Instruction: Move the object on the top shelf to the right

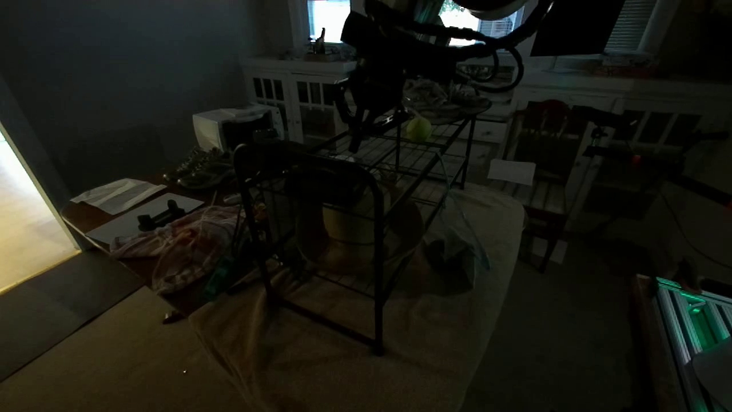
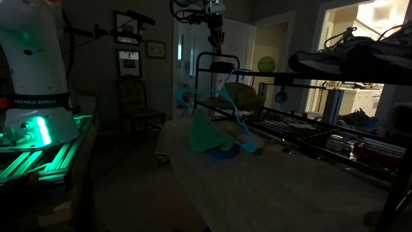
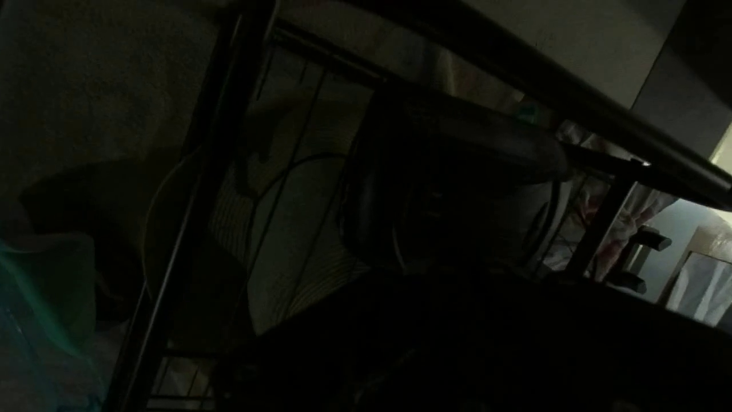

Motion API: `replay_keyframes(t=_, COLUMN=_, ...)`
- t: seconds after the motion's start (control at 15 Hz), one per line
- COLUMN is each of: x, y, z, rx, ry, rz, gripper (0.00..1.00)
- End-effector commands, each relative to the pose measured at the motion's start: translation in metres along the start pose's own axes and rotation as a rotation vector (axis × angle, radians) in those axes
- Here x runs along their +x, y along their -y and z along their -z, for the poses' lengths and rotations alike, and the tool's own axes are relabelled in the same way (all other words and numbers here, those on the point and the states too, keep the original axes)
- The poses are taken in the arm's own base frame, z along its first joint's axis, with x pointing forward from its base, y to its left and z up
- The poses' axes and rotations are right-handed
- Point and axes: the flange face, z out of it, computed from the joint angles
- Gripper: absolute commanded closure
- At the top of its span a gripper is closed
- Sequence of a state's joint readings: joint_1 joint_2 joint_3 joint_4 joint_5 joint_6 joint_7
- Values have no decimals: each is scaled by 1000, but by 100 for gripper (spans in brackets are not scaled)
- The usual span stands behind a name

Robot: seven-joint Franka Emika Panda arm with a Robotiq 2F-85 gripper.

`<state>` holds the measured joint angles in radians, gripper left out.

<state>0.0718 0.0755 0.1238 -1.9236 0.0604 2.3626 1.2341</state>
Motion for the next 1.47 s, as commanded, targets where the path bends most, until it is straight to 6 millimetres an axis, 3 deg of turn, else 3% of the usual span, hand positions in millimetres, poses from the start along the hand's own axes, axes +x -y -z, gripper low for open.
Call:
replay_keyframes(t=0.0, x=4, y=19, z=-17, rx=22, ry=-13, rz=-75, gripper=100)
replay_keyframes(t=0.67, x=0, y=41, z=-43, rx=16, ry=1, rz=-145, gripper=100)
replay_keyframes(t=1.4, x=7, y=32, z=-62, rx=-22, ry=-23, rz=-155, gripper=100)
